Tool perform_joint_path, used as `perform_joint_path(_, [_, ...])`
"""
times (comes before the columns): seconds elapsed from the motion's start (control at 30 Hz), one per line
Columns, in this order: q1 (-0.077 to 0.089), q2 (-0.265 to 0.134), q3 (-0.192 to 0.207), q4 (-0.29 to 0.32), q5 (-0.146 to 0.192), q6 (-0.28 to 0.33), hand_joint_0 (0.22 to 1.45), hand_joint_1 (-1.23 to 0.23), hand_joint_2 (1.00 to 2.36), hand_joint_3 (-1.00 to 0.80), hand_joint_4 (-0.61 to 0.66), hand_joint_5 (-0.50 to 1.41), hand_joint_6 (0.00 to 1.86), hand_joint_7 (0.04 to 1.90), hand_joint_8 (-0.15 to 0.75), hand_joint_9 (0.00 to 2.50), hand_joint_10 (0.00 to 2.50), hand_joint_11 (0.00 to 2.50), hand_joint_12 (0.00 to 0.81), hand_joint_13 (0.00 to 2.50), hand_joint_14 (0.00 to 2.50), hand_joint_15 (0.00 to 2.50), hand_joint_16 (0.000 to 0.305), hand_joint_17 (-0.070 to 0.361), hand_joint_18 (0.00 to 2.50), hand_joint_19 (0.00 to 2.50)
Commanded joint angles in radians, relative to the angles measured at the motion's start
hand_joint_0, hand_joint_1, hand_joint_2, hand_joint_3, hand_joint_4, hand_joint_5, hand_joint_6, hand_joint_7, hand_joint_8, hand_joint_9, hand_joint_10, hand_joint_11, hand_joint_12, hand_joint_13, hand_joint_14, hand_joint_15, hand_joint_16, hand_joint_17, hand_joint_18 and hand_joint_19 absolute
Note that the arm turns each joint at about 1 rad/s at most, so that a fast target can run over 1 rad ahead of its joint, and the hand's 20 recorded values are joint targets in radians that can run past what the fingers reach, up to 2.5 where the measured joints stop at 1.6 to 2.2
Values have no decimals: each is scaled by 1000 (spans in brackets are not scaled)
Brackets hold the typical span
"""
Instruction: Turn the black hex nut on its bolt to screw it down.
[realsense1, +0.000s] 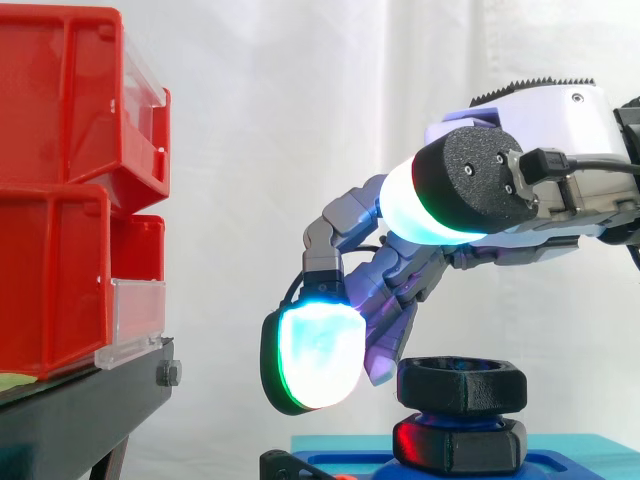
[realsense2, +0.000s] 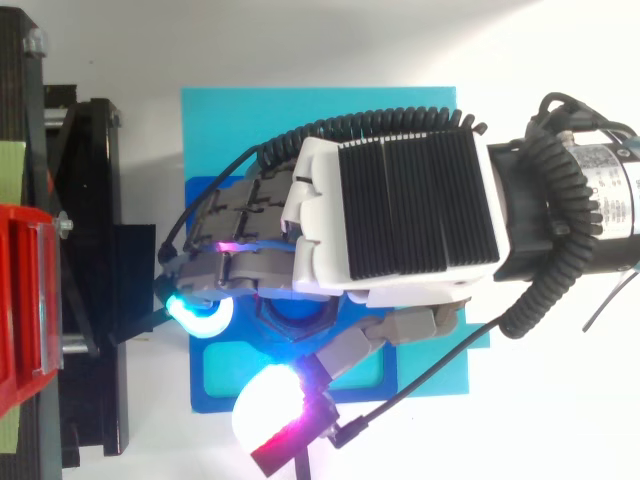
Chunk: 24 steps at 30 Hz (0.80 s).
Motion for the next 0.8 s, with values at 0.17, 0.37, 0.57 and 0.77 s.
perform_joint_path(0.17, [-2,1,1,-1,-36,0,489,-235,1000,-500,371,-237,816,693,377,677,10,550,403,737,8,213,56,127,841,297])
perform_joint_path(0.37, [-5,0,-1,-7,-39,0,489,-238,1000,-500,368,-240,842,687,382,695,12,568,404,747,7,218,56,126,842,303])
perform_joint_path(0.57, [-16,1,1,-7,-69,8,489,-241,1000,-500,370,-239,845,681,384,698,12,562,405,754,7,219,56,126,846,302])
perform_joint_path(0.77, [-25,1,1,-7,-72,8,488,-241,1000,-500,376,-238,846,679,384,703,12,566,403,764,7,231,56,127,853,304])
